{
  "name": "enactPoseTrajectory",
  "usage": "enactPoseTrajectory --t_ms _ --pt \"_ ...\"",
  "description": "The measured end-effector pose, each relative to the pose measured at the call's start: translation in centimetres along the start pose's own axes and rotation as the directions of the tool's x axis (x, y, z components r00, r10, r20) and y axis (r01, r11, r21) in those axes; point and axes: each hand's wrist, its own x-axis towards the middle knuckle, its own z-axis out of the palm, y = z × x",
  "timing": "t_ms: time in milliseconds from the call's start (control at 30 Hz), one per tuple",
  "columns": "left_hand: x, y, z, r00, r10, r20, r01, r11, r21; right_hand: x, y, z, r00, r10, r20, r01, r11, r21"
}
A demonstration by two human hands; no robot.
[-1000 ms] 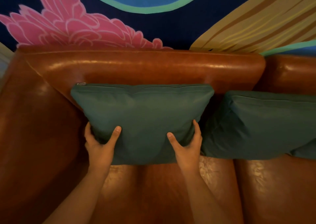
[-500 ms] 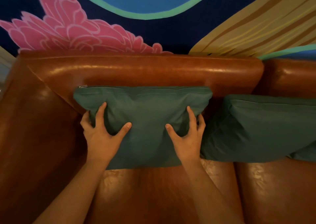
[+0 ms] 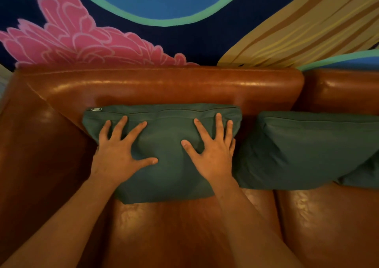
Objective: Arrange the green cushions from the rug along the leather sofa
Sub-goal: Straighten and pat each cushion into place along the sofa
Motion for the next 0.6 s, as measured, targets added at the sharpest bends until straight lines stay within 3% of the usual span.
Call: enactPoseTrajectory --t_ms 233,600 --pt "-0.9 0.5 -2.2 0.999 0.010 0.051 -0.009 1.000 -0.023 0.4 -1.6 -4.2 0.974 0.037 0.225 -0.035 0.999 -0.014" --pt "-5.5 4.8 -9.4 0.998 -0.037 0.054 0.041 0.997 -0.070 -2.5 -4.1 -11.7 0.955 0.018 0.296 -0.012 1.000 -0.020"
